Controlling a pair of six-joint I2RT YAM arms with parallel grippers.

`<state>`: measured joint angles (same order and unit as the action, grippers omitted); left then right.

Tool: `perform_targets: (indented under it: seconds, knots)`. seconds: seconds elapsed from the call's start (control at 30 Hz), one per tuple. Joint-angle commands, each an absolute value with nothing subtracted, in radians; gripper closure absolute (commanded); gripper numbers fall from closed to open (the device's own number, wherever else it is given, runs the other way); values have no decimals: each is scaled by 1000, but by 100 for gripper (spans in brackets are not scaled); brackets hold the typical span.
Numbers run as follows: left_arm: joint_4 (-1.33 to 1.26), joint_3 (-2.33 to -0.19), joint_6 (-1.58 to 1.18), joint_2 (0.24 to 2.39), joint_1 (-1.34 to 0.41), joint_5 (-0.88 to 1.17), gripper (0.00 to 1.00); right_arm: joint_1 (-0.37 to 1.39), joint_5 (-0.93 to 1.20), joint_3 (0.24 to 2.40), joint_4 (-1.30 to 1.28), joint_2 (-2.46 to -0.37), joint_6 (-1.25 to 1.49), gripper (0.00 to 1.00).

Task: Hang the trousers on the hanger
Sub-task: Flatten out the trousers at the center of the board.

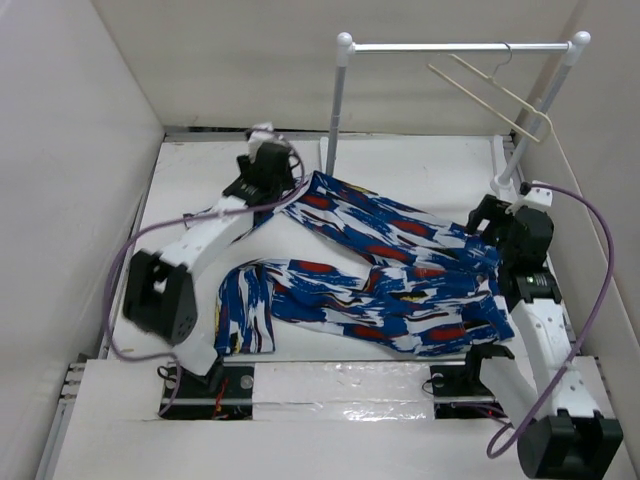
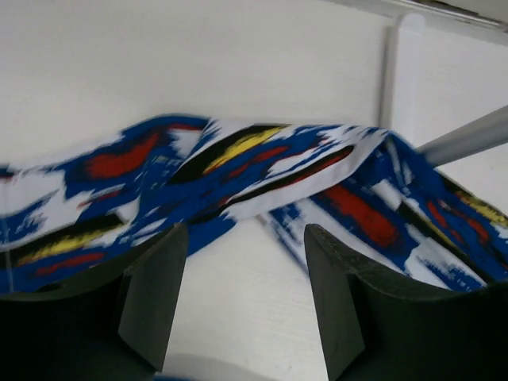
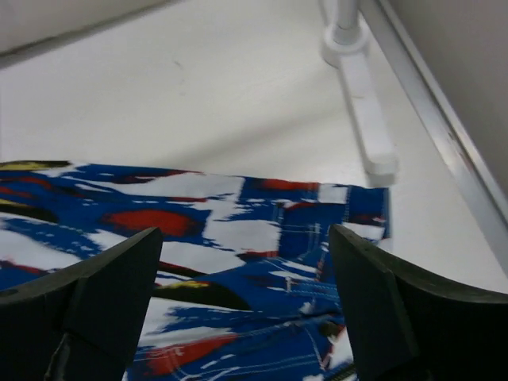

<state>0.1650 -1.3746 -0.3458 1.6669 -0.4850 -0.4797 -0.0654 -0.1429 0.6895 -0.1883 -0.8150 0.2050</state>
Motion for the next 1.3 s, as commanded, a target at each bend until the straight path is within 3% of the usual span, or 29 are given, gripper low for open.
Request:
perform_targets:
  seconds: [0.0, 0.03, 0.07, 0.13, 0.33, 0.53, 0.67, 0.87, 1.03, 1.27]
  knots:
    - [36, -1105, -507, 1464, -472, -538, 43, -22, 67, 703, -20, -706, 196, 19]
    - [20, -966, -549, 1386, -462, -575, 45, 27, 95, 700, -24, -687, 190, 61]
    - [6, -907, -586, 1352, -431, -578, 45, 52, 116, 695, -34, -671, 184, 81]
    - [-60, -800, -675, 1269, -381, -560, 46, 127, 144, 689, -70, -629, 157, 100]
    - [-40, -597, -846, 1155, -229, -498, 45, 299, 265, 626, -83, -577, 104, 100]
    - [60, -497, -985, 1063, -218, -601, 46, 511, 184, 612, -92, -598, 48, 100]
    - [6, -417, -1012, 1023, -103, -534, 49, 629, 135, 612, -78, -646, 32, 100]
    - [-120, -443, -983, 1170, 28, -405, 49, 777, 38, 609, -49, -693, 11, 100]
    - [-137, -541, -965, 1359, 28, -365, 48, 822, 11, 589, -23, -722, 12, 100]
    - [-169, -586, -971, 1417, 28, -357, 55, 831, 12, 571, 29, -752, 17, 99]
